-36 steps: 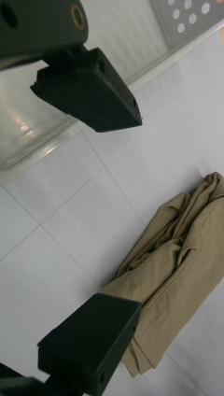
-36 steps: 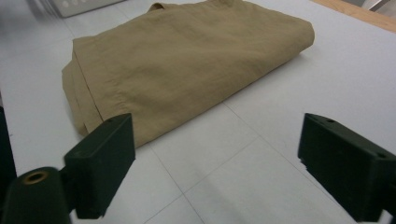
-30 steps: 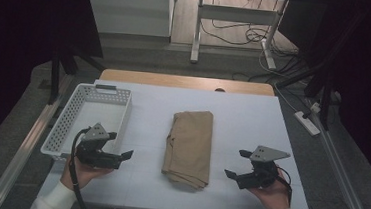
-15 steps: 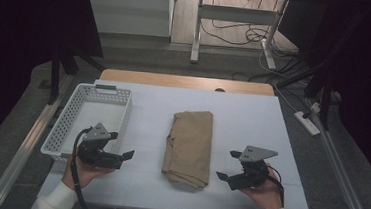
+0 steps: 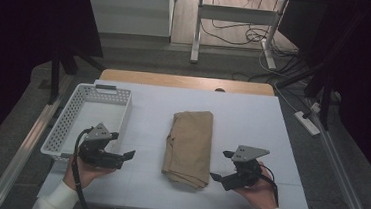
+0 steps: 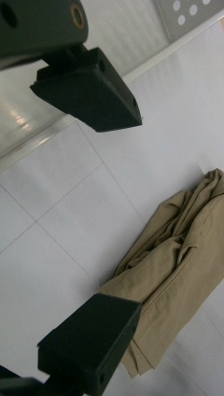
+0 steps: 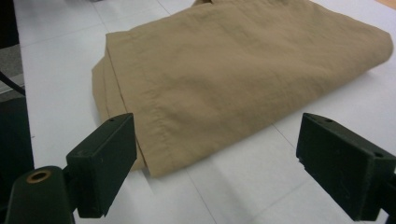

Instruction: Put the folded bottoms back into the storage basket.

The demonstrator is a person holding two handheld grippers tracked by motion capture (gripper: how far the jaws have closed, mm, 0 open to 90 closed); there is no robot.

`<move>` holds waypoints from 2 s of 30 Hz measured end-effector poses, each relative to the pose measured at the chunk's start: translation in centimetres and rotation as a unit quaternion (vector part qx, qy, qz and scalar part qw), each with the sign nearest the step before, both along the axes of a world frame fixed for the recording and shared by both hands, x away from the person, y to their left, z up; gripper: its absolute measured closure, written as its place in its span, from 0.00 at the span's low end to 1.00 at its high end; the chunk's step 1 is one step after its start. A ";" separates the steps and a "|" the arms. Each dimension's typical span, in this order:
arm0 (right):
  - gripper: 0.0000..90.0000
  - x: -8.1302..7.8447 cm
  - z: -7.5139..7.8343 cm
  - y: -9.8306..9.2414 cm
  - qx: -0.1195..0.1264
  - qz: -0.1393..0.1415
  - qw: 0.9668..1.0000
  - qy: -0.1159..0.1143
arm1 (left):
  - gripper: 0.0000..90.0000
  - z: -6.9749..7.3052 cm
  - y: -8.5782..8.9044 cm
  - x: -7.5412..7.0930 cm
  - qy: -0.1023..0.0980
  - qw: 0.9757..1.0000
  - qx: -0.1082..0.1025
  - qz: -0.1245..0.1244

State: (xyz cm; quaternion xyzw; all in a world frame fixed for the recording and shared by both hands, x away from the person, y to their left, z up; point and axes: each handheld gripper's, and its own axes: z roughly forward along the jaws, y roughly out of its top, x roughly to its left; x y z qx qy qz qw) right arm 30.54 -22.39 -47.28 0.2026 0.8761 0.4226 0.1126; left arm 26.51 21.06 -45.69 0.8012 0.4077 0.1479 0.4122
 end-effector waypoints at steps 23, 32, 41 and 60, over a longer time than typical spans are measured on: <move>0.14 -0.5 -0.5 3.1 -0.017 0.048 0.999 0.009 | 0.12 -0.2 -0.2 0.1 0.005 1.000 0.001 -0.003; 0.14 -1.1 -0.8 4.8 -0.032 0.073 0.997 0.016 | 0.12 -0.3 -0.3 0.1 0.006 1.000 0.004 -0.005; 0.15 -2.0 -1.2 6.2 -0.058 0.097 0.993 0.014 | 0.12 -0.3 -0.3 0.0 0.006 1.000 0.005 -0.005; 0.16 -1.8 -3.2 7.0 -0.141 0.068 0.987 0.031 | 0.12 -0.5 -0.1 0.0 0.007 1.000 0.005 -0.002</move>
